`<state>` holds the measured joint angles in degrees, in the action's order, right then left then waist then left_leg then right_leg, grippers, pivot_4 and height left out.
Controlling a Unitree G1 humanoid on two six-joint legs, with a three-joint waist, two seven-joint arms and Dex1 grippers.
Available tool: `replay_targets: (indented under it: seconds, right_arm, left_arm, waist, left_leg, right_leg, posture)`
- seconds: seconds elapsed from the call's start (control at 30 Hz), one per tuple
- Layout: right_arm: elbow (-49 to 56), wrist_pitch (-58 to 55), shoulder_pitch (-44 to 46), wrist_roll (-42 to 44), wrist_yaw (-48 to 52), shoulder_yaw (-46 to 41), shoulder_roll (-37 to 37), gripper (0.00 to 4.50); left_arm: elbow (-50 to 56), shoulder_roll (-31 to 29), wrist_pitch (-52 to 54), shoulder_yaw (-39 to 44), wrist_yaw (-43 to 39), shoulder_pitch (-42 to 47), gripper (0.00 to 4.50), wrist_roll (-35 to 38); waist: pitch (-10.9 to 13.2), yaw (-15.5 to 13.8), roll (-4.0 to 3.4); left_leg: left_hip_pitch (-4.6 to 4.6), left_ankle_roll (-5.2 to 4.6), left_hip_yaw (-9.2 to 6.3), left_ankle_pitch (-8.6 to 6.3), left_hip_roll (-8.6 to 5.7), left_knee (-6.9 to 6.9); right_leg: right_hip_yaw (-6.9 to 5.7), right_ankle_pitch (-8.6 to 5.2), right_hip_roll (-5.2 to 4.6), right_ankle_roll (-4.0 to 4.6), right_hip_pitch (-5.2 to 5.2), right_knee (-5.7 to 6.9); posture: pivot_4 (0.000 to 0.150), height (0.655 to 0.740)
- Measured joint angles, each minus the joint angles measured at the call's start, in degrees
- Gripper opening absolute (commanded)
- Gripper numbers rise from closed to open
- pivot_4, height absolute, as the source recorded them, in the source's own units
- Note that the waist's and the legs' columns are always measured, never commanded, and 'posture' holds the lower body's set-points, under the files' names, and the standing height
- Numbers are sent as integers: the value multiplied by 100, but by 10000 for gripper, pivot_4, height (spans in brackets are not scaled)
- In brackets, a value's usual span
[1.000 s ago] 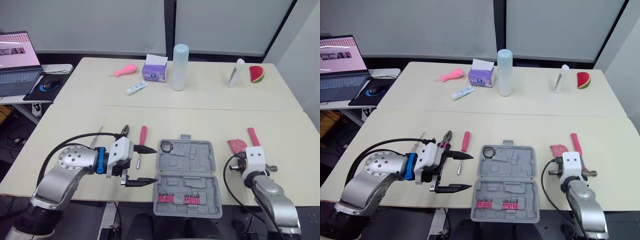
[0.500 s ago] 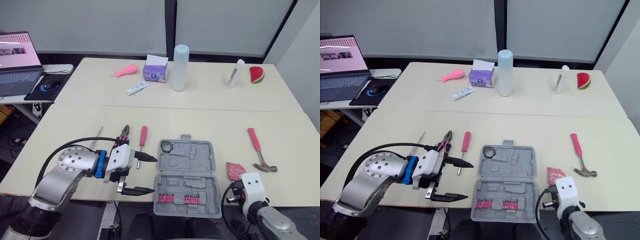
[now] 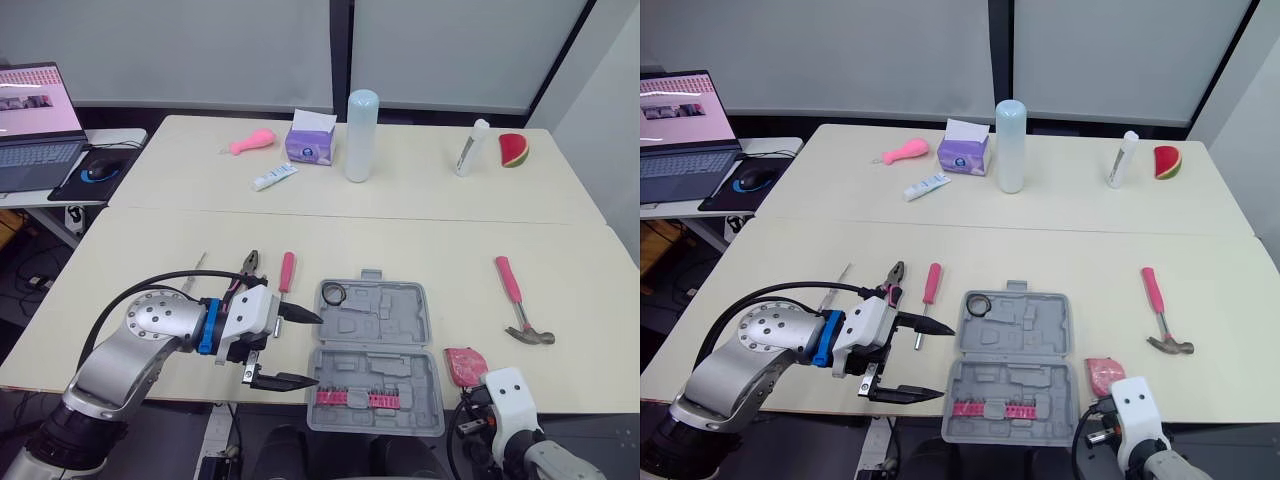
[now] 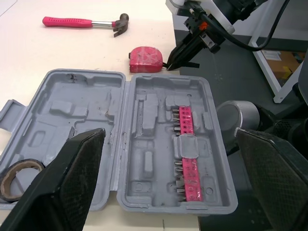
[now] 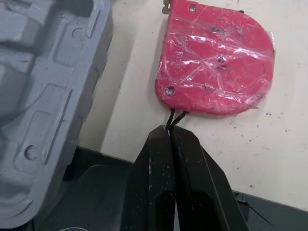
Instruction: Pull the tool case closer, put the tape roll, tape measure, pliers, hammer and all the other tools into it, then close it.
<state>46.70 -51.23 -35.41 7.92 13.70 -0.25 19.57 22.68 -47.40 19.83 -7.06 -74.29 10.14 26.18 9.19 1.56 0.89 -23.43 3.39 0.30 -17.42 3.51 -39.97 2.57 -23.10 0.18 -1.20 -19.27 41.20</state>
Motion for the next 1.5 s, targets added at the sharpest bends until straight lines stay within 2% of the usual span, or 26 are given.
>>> replay_targets:
  seconds: [0.2, 0.27, 0.33, 0.47, 0.53, 0.63, 0.73, 0.83, 0.87, 1.07, 1.2, 1.5]
  right_arm:
    - [25, -78, 9, 32, -8, 31, -26, 140]
    - [55, -141, 7, 66, -12, -25, -72, 5036]
    - [131, -259, -15, 171, 10, -59, -77, 8099]
    - [464, -567, -350, 407, 268, -144, 201, 15818]
    - [683, -652, -622, 506, 538, -295, 605, 19615]
    - [994, -274, -977, 525, 1251, -786, 1629, 26152]
    - [774, 891, -910, 436, 2261, -1363, 2665, 32877]
    - [-50, 2331, -452, 367, 3347, -1647, 3434, 42490]
    - [-350, 2723, -295, 327, 3611, -1649, 3623, 44461]
    - [-2015, 4191, 1359, -16, 4669, -902, 4305, 44461]
    - [-2761, 4693, 2105, -289, 5003, -211, 4321, 44461]
    - [-3526, 5264, 2786, -737, 5091, 480, 4108, 44461]
  left_arm:
    - [36, 23, 92, -2, 73, 27, 45000, 38]
    - [44, 23, 103, -2, 104, 27, 45000, 44]
    - [49, 23, 105, -2, 109, 27, 45000, 46]
    - [52, 22, 104, -4, 111, 26, 45000, 46]
    - [53, 19, 96, -3, 110, 26, 45000, 45]
    - [47, 17, 83, -3, 108, 24, 45000, 42]
    - [27, 18, 63, -3, 101, 42, 45000, 39]
    - [7, 27, 31, -16, 88, 96, 45000, 39]
    - [0, 28, 16, -26, 83, 117, 45000, 39]
    - [5, 41, -12, -111, 42, 185, 45000, 42]
    - [31, 55, -11, -167, 43, 161, 45000, 46]
    - [98, 161, -20, -281, -16, 162, 45000, 46]
  waist:
    - [-1, -1, 2]
    - [-2, -2, 2]
    - [-1, -3, 2]
    - [-1, -5, 1]
    - [-1, -7, -4]
    - [-1, -3, -1]
    - [0, 21, 2]
    - [3, 5, 3]
    - [3, 2, 4]
    - [5, 10, 1]
    - [6, -13, 1]
    - [7, -12, 1]
  left_leg:
    - [0, 0, -1, 0, 0, 0]
    - [0, 0, -3, 0, 1, 0]
    - [0, 1, -3, 0, 0, 0]
    - [-3, 1, -4, 0, -1, 0]
    - [-3, 0, -1, 0, -7, -1]
    - [1, -10, -3, -4, -7, -3]
    - [12, -13, 1, -6, -7, -4]
    - [14, -14, -7, -5, -6, -5]
    - [14, -14, -9, -5, -6, -5]
    - [12, -14, -4, -5, -2, -10]
    - [2, -13, -7, -3, -2, -13]
    - [0, -3, -1, 2, -3, -23]
  right_leg:
    - [0, 0, 2, 0, 1, 0]
    - [-1, 0, 2, 0, 1, 0]
    - [-1, 0, 2, 0, 1, 0]
    - [0, 0, 2, 0, 2, -3]
    - [2, 0, 4, 0, 2, -4]
    - [9, 0, 21, 0, 13, -11]
    - [13, 0, 41, 0, 19, -13]
    - [20, 0, 56, 1, 25, -13]
    - [21, 0, 57, 1, 26, -13]
    - [51, 1, 54, 2, 27, -13]
    - [75, 1, 55, 2, 23, -15]
    - [93, 1, 55, 2, 24, -11]
  posture:
    - [1500, 7002]
    - [1500, 7002]
    - [1500, 7002]
    - [1500, 7002]
    - [1500, 7002]
    - [1500, 7002]
    - [1500, 7002]
    - [1500, 7002]
    - [1500, 7002]
    - [1500, 7002]
    - [1500, 7002]
    - [1500, 7002]
